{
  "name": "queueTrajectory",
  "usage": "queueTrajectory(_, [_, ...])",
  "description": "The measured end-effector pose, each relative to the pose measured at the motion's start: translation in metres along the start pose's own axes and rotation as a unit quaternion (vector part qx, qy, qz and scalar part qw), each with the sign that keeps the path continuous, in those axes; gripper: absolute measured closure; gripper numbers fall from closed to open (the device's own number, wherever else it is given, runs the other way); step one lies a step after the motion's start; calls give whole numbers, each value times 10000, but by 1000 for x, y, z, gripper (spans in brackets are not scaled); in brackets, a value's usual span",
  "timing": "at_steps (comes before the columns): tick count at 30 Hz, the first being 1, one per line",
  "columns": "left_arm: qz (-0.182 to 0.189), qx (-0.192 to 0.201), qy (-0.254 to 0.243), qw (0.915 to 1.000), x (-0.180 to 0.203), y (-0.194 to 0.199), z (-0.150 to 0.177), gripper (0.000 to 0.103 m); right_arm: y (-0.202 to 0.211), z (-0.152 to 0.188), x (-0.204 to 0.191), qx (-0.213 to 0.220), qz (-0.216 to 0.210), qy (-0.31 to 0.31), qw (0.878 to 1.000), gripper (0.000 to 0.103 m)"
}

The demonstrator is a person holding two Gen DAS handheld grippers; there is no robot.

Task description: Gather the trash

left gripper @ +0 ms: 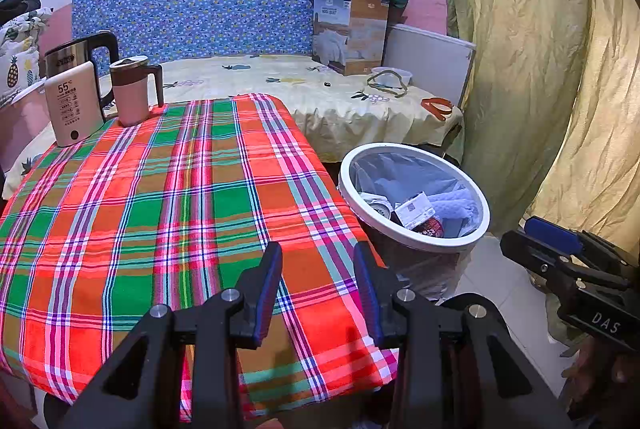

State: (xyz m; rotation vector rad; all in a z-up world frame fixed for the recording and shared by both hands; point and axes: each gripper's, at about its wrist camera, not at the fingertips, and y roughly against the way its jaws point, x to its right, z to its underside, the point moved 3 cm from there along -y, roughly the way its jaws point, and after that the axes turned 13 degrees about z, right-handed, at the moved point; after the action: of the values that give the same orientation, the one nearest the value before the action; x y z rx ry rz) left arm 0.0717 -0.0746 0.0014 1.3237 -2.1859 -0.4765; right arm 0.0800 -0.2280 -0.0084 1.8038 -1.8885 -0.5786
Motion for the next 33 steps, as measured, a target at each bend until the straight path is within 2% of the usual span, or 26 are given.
queueTrajectory(33, [-41, -28, -6, 10000, 1, -2, 3, 65, -1, 1, -1, -58, -7, -31, 10000, 45])
